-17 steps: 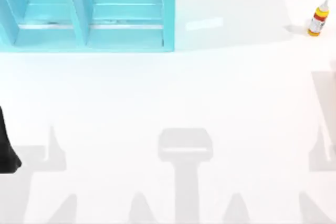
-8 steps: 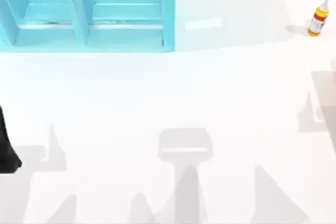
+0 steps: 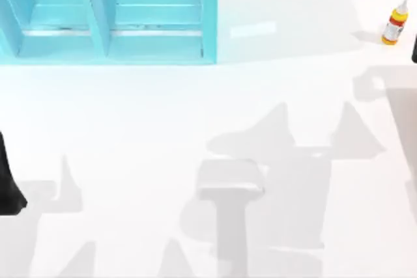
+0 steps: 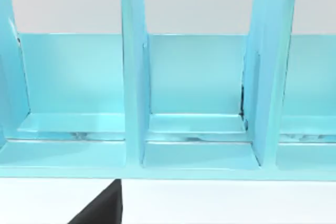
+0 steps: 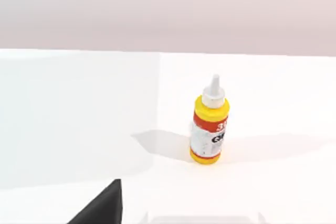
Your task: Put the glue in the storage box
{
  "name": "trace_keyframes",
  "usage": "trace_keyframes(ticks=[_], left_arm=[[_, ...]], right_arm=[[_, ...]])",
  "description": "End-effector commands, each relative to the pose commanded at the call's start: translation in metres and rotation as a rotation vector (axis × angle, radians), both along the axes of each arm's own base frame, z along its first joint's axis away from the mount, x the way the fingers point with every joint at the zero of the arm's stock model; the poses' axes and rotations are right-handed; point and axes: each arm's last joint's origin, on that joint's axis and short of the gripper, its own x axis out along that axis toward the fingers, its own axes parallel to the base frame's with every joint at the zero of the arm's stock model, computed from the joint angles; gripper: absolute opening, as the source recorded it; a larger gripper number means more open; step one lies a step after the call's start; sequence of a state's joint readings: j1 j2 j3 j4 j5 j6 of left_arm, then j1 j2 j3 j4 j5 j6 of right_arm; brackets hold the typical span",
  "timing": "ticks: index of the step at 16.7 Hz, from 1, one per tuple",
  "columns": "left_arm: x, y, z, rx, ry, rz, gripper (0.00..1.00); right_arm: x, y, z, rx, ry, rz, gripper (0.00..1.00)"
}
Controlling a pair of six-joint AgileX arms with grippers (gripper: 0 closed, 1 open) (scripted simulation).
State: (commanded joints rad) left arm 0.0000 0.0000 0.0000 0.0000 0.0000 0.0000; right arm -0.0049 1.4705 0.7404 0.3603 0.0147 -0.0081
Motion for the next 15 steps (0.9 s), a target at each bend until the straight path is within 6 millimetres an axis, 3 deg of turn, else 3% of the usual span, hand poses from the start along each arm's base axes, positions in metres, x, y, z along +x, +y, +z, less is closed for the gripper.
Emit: trace_keyframes(ticks=[4, 7, 10, 15], left_arm=[[0.0, 0.0, 0.0, 0.0, 0.0, 0.0, 1.0], [0.0, 0.0, 0.0, 0.0, 0.0, 0.0, 1.0], [0.0, 0.0, 0.0, 0.0, 0.0, 0.0, 1.0], [0.0, 0.0, 0.0, 0.0, 0.0, 0.0, 1.0]], right_arm=[[0.065, -0.001, -0.053, 0.001, 0.091, -0.004, 1.0], [0.095, -0.001, -0.085, 0.003, 0.116, -0.007, 1.0], [0.108, -0.002, -0.104, 0.006, 0.127, -0.01, 1.0], [0.11, -0.002, -0.107, 0.006, 0.13, -0.011, 1.0]])
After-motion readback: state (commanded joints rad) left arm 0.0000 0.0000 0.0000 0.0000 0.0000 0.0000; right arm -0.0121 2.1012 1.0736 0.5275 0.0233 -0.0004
